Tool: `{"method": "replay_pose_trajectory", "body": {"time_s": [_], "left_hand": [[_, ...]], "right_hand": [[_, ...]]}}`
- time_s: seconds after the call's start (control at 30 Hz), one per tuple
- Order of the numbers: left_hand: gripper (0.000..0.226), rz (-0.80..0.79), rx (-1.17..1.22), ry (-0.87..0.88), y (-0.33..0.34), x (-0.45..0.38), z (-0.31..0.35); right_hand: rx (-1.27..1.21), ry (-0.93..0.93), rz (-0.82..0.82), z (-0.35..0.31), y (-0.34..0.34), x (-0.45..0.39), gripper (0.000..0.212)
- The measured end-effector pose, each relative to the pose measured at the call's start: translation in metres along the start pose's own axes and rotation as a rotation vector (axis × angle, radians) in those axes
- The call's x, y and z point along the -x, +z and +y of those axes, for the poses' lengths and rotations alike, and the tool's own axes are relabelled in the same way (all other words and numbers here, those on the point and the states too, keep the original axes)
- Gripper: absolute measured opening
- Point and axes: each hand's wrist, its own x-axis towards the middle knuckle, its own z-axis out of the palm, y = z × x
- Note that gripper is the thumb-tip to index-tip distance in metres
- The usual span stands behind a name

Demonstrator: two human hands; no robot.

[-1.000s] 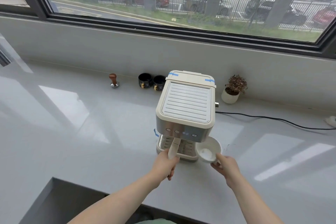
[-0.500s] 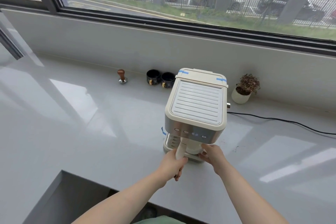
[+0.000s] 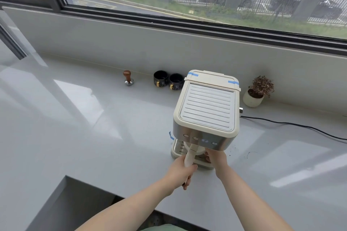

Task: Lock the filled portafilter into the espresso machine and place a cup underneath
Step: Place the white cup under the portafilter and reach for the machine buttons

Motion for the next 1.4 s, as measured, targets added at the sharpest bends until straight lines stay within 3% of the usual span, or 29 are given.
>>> {"method": "replay_pose_trajectory", "body": {"time_s": [0.5,0.73,0.83,0.9,1.0,1.1,1.17,1.3,1.4], "left_hand": [[0.008,-0.012,-0.029,0.012,-0.001,0.004,0.004],[0.007,-0.022,-0.030,0.009,-0.001,0.007,0.007],[0.006,-0.050,-0.026,0.001,-0.003,0.009,0.010],[0.014,-0.074,-0.020,-0.032,-0.006,0.010,0.011],[0.044,-0.039,0.029,-0.072,-0.011,0.008,0.012],[0.085,0.123,0.051,0.058,-0.022,0.003,0.018],[0.101,0.204,0.058,0.186,-0.032,-0.003,0.027],[0.117,0.256,-0.056,0.439,-0.043,-0.009,0.051],[0.112,0.371,-0.272,0.558,-0.045,-0.008,0.059]], "right_hand": [[0.147,-0.041,0.019,-0.008,-0.005,0.007,0.018],[0.339,-0.258,0.061,-0.001,-0.010,0.017,0.038],[0.259,-0.279,0.092,0.002,-0.022,0.022,0.028],[0.196,-0.273,0.140,0.003,-0.035,0.023,0.018],[0.067,-0.344,0.269,-0.003,-0.053,0.032,0.015],[-0.041,-0.537,0.326,-0.020,-0.060,0.055,0.016],[-0.096,-0.675,0.282,-0.031,-0.055,0.073,0.022],[-0.130,-0.799,0.202,-0.039,-0.042,0.094,0.031],[-0.022,-0.835,0.179,-0.035,-0.034,0.095,0.065]]}}
